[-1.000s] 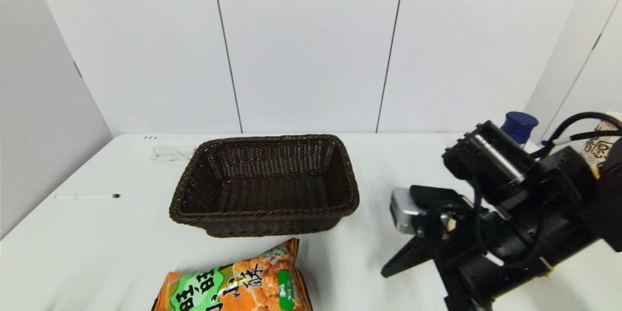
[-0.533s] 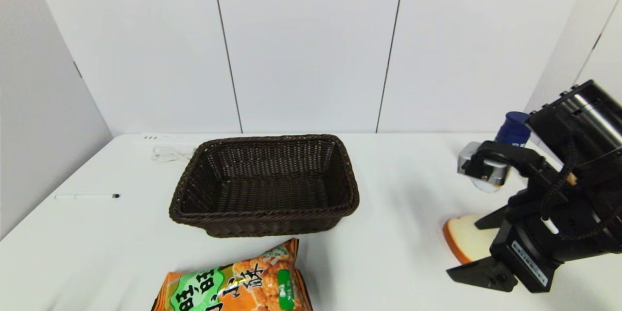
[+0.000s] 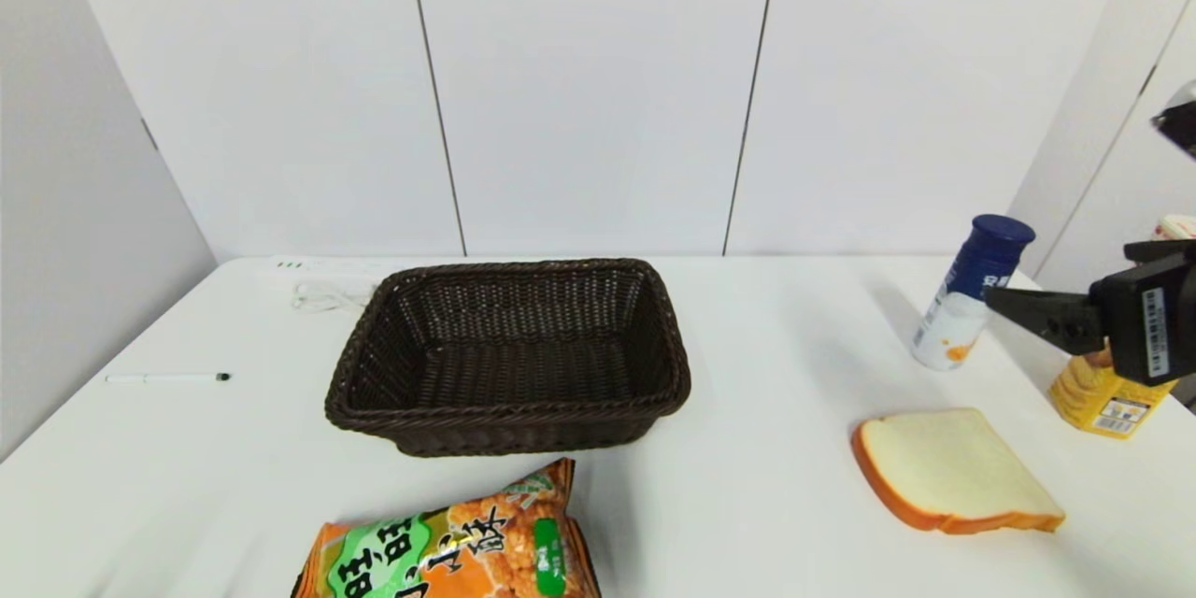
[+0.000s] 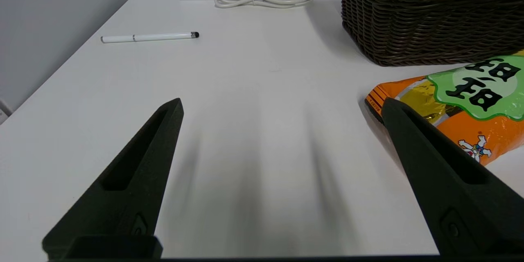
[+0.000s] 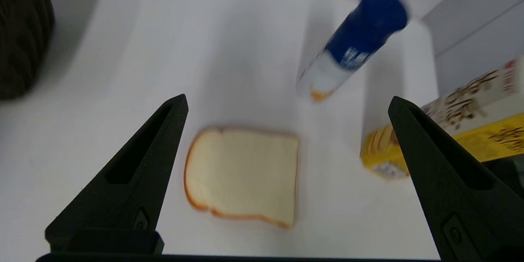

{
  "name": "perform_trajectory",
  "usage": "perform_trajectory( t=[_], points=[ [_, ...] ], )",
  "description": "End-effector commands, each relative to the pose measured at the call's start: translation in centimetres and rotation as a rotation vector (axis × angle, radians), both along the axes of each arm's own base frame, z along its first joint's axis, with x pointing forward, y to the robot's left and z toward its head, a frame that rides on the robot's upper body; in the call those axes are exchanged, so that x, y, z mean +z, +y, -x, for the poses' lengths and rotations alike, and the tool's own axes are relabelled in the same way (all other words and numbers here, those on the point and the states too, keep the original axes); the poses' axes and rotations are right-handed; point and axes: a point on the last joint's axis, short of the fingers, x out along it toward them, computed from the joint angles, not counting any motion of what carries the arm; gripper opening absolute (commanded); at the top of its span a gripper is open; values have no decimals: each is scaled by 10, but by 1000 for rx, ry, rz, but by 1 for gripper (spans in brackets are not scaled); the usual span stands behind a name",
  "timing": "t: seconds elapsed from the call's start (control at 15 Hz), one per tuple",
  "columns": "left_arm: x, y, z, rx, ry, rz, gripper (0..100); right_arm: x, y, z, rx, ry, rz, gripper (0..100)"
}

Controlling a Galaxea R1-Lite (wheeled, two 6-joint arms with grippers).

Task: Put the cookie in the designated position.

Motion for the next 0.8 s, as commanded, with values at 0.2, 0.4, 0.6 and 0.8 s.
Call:
perform_trajectory(
  t=[0.2,0.4,0.6,0.8],
  points=[
    [0,0,0,0,0,0,100,-49,-57,101,-133,-449,-85,100],
    [0,0,0,0,0,0,100,-80,-66,138,-148,-547,-105,100],
    [0,0,0,0,-1,0,100,-115,-65,152,-68,-567,-121,100],
    [0,0,0,0,-1,0,100,-146,-64,143,-58,-580,-118,100]
  ],
)
